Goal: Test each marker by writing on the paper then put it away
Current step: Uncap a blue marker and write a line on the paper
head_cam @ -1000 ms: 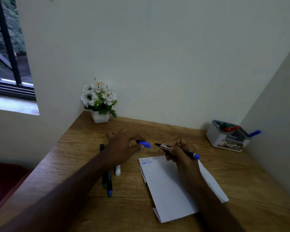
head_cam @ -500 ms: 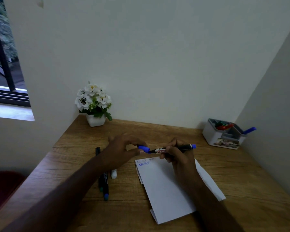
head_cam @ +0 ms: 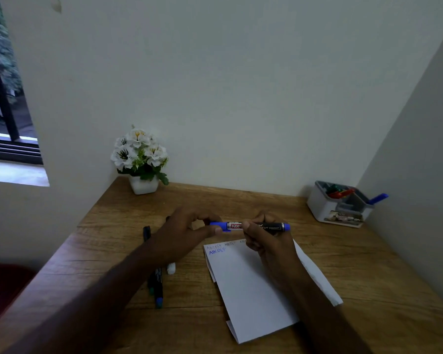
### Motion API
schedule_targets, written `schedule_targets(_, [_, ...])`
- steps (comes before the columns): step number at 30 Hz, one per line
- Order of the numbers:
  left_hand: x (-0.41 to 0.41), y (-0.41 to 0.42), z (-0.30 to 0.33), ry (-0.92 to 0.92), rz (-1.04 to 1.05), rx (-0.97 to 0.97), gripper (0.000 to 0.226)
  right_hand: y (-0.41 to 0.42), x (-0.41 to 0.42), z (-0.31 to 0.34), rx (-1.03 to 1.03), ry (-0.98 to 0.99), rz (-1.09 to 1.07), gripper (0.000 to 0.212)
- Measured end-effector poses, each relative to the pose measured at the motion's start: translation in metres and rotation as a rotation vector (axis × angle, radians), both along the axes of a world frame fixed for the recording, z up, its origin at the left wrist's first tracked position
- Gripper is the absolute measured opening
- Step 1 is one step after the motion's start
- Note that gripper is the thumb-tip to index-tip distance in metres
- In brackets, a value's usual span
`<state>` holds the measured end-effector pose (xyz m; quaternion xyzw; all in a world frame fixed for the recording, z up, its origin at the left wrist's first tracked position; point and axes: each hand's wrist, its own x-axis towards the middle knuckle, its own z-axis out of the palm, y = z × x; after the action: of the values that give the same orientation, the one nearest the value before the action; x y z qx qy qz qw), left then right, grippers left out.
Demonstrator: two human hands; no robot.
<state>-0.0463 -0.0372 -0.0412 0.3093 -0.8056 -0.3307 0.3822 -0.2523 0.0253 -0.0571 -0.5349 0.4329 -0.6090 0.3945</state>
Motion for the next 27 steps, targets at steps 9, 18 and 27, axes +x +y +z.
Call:
schedule_targets(9, [-0.002, 0.007, -0.003, 0.039, -0.012, -0.019, 0.009, -0.001, 0.0, 0.002, 0.053, -0.063, 0.15, 0.022])
schedule_targets(18, [-0.008, 0.012, -0.008, -0.037, 0.053, 0.049, 0.009, 0.006, -0.005, 0.006, 0.047, 0.053, 0.079, 0.023])
schedule_targets(27, [-0.058, 0.037, 0.013, 0.215, -0.009, 0.186, 0.016, 0.004, 0.002, 0.003, -0.038, 0.016, -0.015, 0.02])
